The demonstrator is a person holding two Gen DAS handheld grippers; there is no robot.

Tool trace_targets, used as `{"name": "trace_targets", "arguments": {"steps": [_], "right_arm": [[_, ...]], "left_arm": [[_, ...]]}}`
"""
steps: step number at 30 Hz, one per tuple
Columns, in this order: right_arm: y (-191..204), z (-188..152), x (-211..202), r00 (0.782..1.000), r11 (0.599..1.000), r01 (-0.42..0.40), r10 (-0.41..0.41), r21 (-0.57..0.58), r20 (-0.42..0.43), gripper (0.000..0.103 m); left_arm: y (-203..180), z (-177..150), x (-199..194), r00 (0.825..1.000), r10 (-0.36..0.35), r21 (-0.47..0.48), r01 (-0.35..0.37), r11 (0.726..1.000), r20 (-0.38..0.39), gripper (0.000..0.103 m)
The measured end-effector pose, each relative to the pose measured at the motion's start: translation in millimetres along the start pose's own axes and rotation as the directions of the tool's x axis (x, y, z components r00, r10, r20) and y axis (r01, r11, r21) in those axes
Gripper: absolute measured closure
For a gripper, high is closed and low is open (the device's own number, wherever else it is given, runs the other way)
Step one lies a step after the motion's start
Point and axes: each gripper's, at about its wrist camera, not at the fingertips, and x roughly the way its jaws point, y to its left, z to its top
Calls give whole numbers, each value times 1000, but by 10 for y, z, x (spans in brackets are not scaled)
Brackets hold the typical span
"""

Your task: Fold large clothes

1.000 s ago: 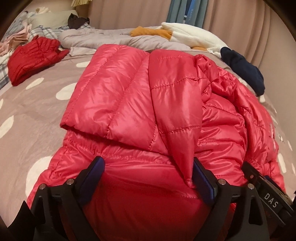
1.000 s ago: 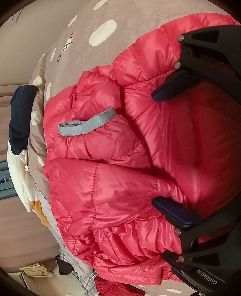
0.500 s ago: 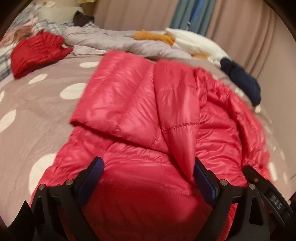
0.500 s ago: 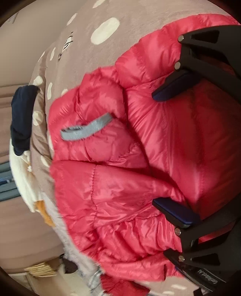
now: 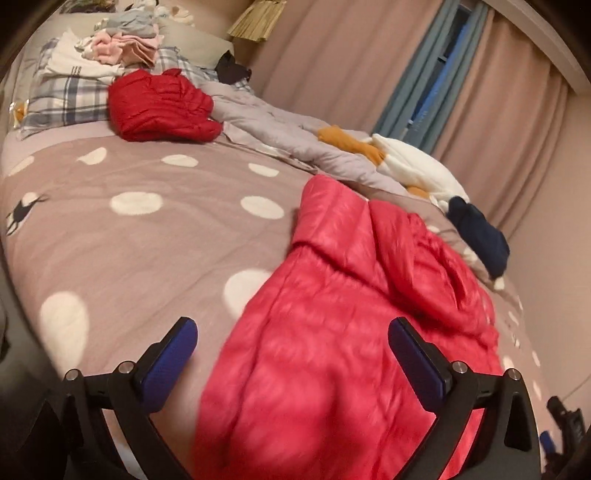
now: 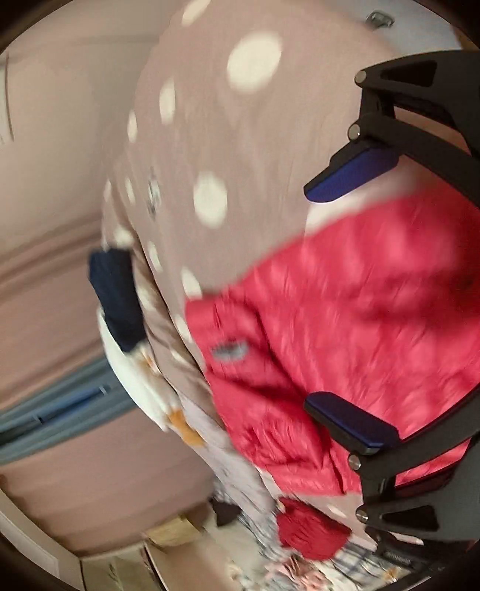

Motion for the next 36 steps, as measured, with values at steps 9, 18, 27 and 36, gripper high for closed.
{"name": "trace_targets", "arguments": {"steps": [9, 18, 27, 36], "right_arm": [[-757, -384, -382, 999, 991, 26, -31, 135, 36, 0], [-556, -692, -204, 1000, 998, -25, 26, 56, -15, 0], [-596, -798, -132, 993, 976, -116, 121, 184, -14, 0], [-322, -890, -40, 945, 918, -296, 321, 262, -57, 0]], "left_arm": [[538, -430, -244, 1000, -12, -251, 9, 968, -11, 1], [558, -557, -83, 995, -29, -292, 0, 956, -94, 1], [376, -729, -38, 989, -60, -268, 22, 963, -135, 1], [129, -720, -169, 953, -283, -276, 244, 930, -110, 1]]}}
